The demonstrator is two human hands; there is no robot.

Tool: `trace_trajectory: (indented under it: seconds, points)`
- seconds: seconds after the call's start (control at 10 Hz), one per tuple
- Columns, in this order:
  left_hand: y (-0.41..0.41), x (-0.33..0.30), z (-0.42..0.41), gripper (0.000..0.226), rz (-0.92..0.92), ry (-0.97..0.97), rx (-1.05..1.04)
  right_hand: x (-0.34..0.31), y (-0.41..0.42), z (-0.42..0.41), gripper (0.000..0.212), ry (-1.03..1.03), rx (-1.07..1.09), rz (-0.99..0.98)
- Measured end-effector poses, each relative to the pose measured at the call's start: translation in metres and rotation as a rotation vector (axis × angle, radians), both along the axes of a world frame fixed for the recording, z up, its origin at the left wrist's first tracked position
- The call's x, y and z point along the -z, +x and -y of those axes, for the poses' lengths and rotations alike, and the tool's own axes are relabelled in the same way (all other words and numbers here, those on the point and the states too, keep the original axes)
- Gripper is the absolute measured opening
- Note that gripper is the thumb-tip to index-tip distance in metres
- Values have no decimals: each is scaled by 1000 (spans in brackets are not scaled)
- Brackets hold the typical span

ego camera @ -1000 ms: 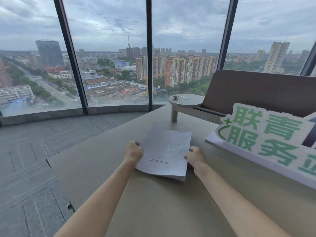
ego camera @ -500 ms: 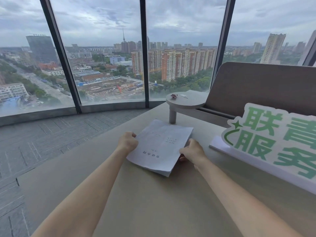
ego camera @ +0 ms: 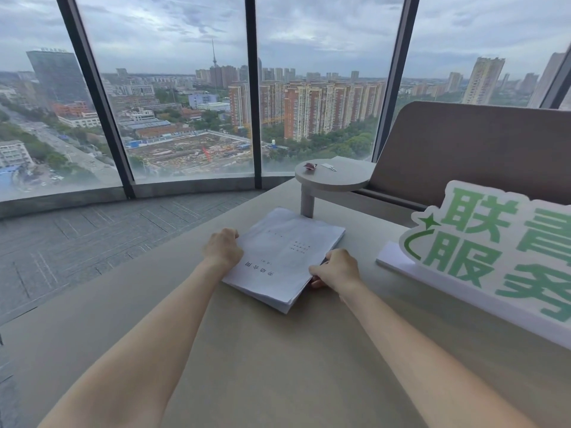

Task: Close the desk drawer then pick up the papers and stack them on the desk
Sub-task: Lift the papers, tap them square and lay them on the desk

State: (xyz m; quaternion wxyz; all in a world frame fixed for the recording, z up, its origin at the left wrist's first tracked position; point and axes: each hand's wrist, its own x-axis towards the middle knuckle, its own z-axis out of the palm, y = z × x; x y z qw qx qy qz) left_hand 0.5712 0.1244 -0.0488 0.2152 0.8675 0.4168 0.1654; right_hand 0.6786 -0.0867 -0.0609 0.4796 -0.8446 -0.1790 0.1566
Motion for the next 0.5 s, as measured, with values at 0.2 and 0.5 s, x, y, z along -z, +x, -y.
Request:
trace_trajectory:
  seconds: [0.2,0.5]
  points:
    - [0,2,-1,37,-95,65,40,-13,-4,2,17,-15,-7,-67]
    - [-15,-5,13,36,-124,288,58,-29,-3,13,13,-144,-32,13]
